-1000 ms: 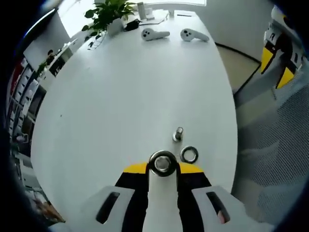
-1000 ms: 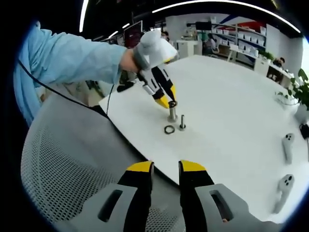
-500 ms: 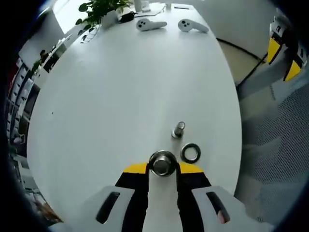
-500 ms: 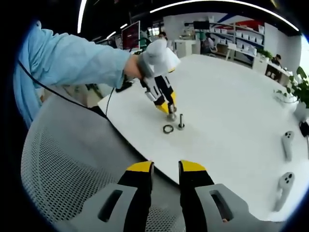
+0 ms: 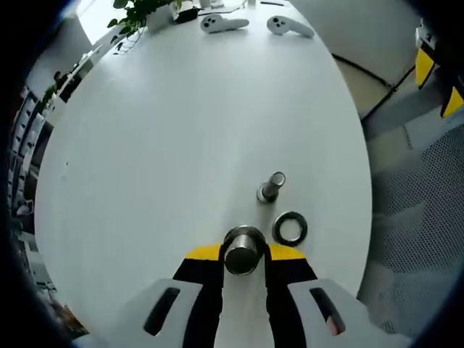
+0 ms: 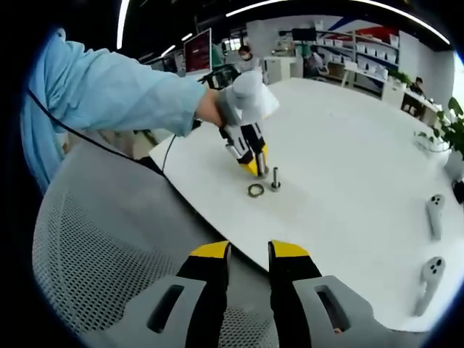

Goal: Place the washer onto the threaded stud by aligning its center hole with the stud, sliding it down to the base, and recovering from edge contact or off-axis alignment until the washer reaches the visible bottom stop.

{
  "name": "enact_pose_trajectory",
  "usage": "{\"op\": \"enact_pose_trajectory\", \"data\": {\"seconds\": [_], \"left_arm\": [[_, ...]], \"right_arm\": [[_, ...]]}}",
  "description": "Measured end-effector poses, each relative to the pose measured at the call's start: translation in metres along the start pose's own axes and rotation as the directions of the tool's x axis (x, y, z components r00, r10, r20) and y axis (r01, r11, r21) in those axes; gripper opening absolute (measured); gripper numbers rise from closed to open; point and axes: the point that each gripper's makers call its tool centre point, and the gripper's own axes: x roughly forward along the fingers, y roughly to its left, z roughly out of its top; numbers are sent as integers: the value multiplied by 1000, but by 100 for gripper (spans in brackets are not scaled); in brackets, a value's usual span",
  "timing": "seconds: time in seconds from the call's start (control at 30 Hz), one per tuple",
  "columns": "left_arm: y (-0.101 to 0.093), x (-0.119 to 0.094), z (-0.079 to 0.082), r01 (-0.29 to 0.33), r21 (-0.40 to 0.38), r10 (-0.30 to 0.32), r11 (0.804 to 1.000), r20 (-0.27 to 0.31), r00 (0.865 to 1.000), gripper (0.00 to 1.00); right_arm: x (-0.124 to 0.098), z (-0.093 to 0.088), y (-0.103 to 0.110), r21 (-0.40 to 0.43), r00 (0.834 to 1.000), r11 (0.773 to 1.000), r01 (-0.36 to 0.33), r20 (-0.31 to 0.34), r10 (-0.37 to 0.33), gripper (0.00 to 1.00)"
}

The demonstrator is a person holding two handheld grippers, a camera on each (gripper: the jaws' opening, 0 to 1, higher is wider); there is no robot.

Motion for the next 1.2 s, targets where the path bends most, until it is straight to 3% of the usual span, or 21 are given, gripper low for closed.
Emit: {"op": "enact_pose_trajectory", "data": {"seconds": [0.3,0.5,0.6,0.63,0.7,0.77,0.83,0.97,1.2], "left_arm": [[1,-3,1,5,-6,-5,1000,3,1000,19],[2,-3,3,-14,44,13,999,15,1000,21],[3,-5,1,-15,12,15,1000,20,1000,25],[7,-8,5,-41,-7,42,999,52,998,27],[5,-12,3,-33,1,33,999,62,998,34],[6,-17,8,-50,11,49,999,118,992,44],[4,-22,3,-42,-22,45,999,107,993,42],[-7,-35,2,6,-97,7,995,140,990,41],[-22,-65,-5,-16,-79,28,997,154,988,40]], "right_arm": [[1,0,1,6,1000,1000,-10,4,10,23],[1,0,2,9,1000,1000,-17,4,17,23],[1,0,3,8,1000,1000,-20,4,20,23],[1,0,3,7,1000,1000,-21,3,21,23],[1,0,3,7,1000,1000,-23,3,23,23],[1,0,3,7,1000,1000,-22,5,22,23],[1,0,3,8,1000,1000,-22,5,22,23],[1,0,4,-2,1000,1000,-23,3,23,23],[1,4,6,-18,999,999,-31,15,31,23]]}}
